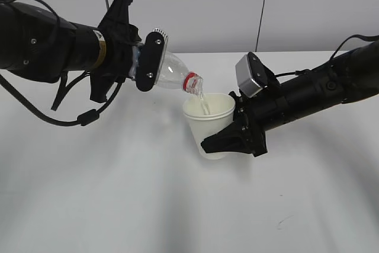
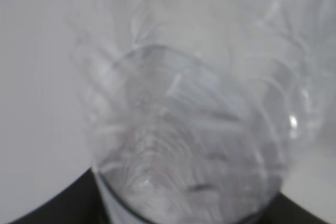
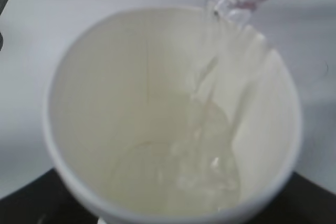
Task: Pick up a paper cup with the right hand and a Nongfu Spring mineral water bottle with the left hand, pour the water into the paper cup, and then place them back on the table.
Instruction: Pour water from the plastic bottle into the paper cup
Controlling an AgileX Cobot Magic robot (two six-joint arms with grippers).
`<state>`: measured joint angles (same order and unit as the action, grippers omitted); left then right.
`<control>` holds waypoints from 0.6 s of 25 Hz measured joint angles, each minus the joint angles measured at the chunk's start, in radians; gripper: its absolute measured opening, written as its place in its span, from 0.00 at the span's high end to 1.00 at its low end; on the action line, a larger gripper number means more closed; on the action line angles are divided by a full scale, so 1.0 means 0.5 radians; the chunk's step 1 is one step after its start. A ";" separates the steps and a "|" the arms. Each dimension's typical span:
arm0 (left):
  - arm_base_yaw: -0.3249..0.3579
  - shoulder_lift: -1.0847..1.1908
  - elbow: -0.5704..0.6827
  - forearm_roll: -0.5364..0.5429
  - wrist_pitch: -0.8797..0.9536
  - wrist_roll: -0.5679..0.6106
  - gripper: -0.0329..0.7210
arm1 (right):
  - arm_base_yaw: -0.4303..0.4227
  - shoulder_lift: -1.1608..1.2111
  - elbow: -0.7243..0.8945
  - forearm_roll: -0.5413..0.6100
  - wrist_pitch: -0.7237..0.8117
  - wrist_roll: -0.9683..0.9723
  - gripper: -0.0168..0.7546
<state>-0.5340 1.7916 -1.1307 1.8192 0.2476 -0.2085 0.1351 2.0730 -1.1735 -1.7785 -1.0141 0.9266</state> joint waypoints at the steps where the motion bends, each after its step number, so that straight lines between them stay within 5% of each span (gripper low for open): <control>1: 0.000 0.000 0.000 0.000 0.000 0.000 0.52 | 0.000 0.000 0.000 -0.001 0.000 0.000 0.36; 15: 0.000 0.000 0.000 0.000 0.001 0.000 0.52 | 0.000 0.000 0.000 -0.005 0.000 0.000 0.36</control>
<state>-0.5340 1.7916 -1.1307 1.8192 0.2479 -0.2085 0.1351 2.0730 -1.1735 -1.7808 -1.0141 0.9266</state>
